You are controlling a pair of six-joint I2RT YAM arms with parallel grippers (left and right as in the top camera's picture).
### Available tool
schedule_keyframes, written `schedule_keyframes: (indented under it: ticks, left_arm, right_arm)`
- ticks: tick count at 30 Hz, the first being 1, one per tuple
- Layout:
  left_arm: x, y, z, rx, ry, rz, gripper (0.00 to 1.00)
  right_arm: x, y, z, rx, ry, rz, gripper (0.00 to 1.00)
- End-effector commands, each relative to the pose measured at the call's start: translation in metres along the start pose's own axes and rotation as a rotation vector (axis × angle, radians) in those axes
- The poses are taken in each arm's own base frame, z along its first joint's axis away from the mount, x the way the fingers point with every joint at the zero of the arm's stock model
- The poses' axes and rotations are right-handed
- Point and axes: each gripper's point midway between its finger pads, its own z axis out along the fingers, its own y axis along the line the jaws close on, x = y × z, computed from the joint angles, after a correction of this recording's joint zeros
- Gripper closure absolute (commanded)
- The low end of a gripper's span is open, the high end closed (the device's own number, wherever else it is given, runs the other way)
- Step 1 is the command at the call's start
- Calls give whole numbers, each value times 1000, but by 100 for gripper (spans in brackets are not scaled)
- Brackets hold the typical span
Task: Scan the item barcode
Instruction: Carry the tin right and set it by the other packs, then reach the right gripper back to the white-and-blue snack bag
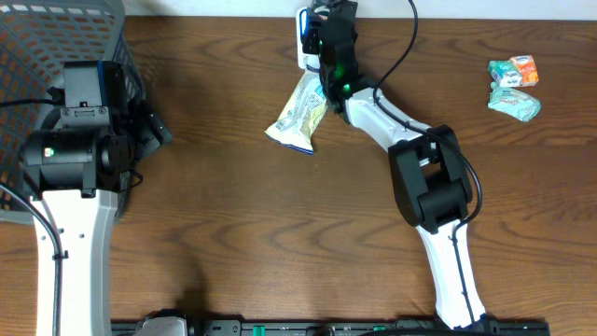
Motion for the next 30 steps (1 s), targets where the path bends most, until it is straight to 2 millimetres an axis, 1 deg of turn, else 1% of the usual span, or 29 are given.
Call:
schedule_keyframes:
  ticks: [1,3,4,6,8,10,12,13,14,16,19,21,23,24,25,26,29,30]
  left_arm:
    - [-1,4,2,-20,1,-20,2]
    - [-1,4,2,-20,1,-20,2]
    - [-1,4,2,-20,1,-20,2]
    - [-1,4,2,-20,1,-20,2]
    - [-1,4,2,-20,1,-20,2]
    - [-1,4,2,-20,1,-20,2]
    - [-1,4,2,-20,1,-20,2]
    - [-1,4,2,-20,1,-20,2]
    - [-1,4,2,-20,1,-20,2]
    - [-1,4,2,-20,1,-20,2]
    - [-1,4,2,-20,1,-20,2]
    - [-1,4,2,-20,1,-20,2]
    - [-1,4,2,-20,1,-20,2]
    - [-1,4,2,-20,1,-20,2]
    - [-1,4,2,-20,1,-20,2]
    - [-1,4,2,-20,1,-20,2]
    - [-1,4,2,-20,1,-20,2]
    - [-1,4,2,-20,1,-20,2]
  right_arm:
    - [-78,-26,-14,76,-86,29,60]
    - [-97,-47,-21,119,-73,31,60]
    - [-111,-64,-28,153,-61,30,59]
    - [-126,-93,-38,215,-34,28,59]
    - [-138,-131,-51,290,11,20,61]
    - [-145,-168,-65,364,63,-6,61]
    - [-145,-207,-79,438,129,-42,58]
    - [-142,-227,-85,474,168,-66,56]
    - [-138,-254,-94,520,222,-95,55]
    - [-126,-287,-107,582,303,-106,56]
    - [-110,-328,-124,658,396,-85,54]
    - [-102,-349,-133,696,437,-71,47]
    - [-93,-369,-141,731,474,-56,43]
    - [-91,-374,-144,741,485,-51,38]
    - [-88,-381,-147,753,501,-46,29]
    - [-86,-386,-150,762,510,-40,17]
    - [-82,-397,-158,779,533,-21,1]
    - [-81,-399,-159,776,539,-15,1]
